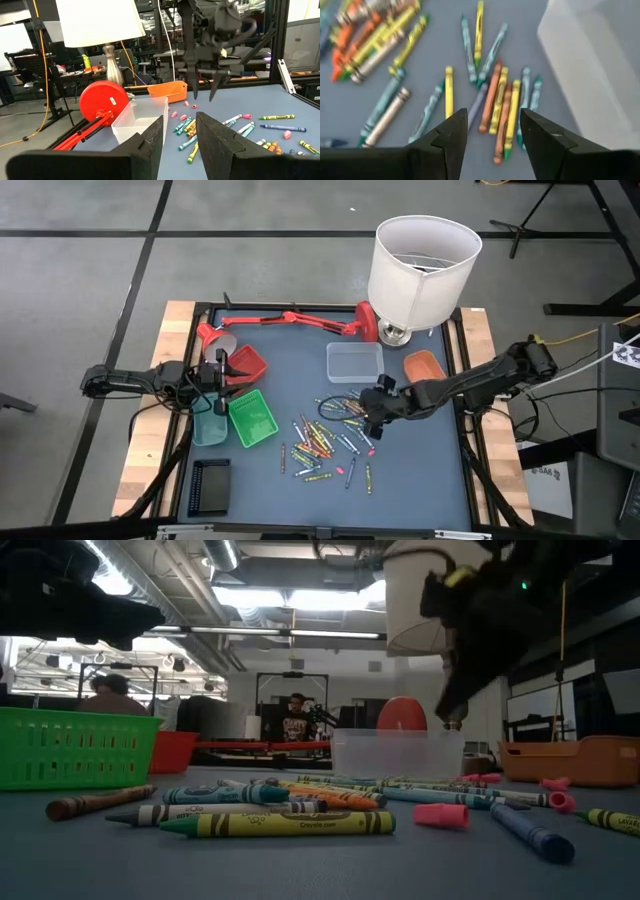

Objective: Sort crayons
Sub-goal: Put the brown crayon into the orange bin

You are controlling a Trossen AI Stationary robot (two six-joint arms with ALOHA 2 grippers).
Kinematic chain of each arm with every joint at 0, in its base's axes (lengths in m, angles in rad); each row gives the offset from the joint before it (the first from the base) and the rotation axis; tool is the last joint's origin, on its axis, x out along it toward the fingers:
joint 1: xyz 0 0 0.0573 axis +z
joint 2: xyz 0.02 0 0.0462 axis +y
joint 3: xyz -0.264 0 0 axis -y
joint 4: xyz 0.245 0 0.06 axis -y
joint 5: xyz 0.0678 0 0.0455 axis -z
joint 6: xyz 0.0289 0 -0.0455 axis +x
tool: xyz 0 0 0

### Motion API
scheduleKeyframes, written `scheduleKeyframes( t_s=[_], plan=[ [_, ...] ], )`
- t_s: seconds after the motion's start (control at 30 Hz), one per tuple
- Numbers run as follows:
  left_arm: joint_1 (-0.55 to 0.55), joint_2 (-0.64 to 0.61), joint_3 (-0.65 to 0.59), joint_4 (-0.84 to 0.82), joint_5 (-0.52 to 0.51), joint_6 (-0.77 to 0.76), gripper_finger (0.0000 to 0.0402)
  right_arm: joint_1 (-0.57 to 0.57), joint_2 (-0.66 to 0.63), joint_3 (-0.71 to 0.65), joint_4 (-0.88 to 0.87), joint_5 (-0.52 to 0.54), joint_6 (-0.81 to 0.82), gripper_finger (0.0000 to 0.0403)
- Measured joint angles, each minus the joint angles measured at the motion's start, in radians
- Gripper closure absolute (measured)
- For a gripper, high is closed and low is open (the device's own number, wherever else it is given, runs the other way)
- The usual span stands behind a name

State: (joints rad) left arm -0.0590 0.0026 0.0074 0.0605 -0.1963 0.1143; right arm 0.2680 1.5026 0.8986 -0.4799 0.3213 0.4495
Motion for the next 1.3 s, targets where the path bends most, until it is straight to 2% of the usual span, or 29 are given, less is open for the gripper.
scheduleKeyframes(
  t_s=[0.47, 0.83, 1.03, 1.3],
  plan=[
    [0.000, 0.000, 0.000, 0.000, 0.000, -0.001, 0.0302, 0.000, 0.120, -0.003, -0.104, -0.041, 0.124, 0.0221],
    [0.000, 0.000, 0.000, -0.001, 0.000, -0.003, 0.0302, 0.000, 0.120, -0.074, -0.053, -0.053, 0.202, 0.0221],
    [0.000, 0.000, 0.000, -0.001, 0.000, -0.003, 0.0302, 0.000, 0.119, -0.109, 0.035, -0.078, 0.202, 0.0221],
    [0.000, 0.000, 0.000, -0.001, 0.000, -0.003, 0.0302, 0.000, 0.118, -0.117, 0.067, -0.115, 0.207, 0.0221]
  ],
)
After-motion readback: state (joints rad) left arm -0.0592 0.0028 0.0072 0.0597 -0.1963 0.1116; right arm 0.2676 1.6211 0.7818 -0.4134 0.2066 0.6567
